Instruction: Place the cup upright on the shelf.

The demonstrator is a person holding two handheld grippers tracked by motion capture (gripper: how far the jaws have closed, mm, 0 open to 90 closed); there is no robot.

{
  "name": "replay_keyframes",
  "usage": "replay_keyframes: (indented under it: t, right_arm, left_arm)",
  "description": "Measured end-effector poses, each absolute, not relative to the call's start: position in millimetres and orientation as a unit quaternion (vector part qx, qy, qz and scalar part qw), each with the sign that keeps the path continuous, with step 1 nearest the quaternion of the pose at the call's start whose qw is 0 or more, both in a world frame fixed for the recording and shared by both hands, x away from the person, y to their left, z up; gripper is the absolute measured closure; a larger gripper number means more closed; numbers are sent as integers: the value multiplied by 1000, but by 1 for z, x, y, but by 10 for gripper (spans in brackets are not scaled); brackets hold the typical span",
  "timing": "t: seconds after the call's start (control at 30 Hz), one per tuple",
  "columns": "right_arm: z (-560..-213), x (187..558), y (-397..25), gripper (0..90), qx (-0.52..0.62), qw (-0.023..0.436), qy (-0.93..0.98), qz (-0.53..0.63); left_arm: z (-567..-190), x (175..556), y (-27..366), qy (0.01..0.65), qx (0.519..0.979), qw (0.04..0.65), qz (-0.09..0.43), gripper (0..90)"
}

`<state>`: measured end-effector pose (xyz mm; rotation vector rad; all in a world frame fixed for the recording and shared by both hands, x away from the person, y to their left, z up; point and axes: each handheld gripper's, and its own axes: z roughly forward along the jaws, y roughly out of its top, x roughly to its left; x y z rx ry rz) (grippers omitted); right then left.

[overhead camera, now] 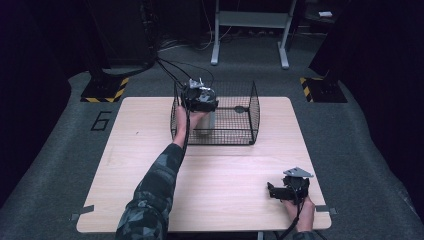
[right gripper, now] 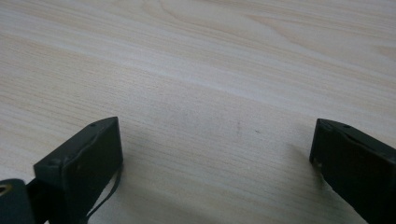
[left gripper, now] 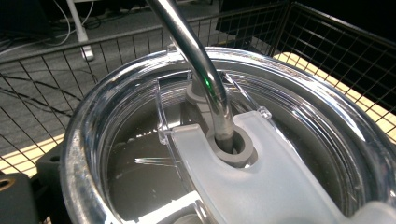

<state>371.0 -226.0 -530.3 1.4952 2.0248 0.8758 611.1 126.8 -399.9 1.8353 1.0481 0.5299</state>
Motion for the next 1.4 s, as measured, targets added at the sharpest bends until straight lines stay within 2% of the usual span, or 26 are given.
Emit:
replay_keyframes:
  t: [0.9, 1.4]
  right_arm:
    - [-530, 371, -226, 20, 545, 238, 737, 321]
    - [-530, 370, -227, 20, 540, 234, 743, 318]
  left_arm:
    - [-407, 612, 125, 427, 767, 437, 195, 25]
    - [-409, 598, 130, 438, 769, 423, 194, 23]
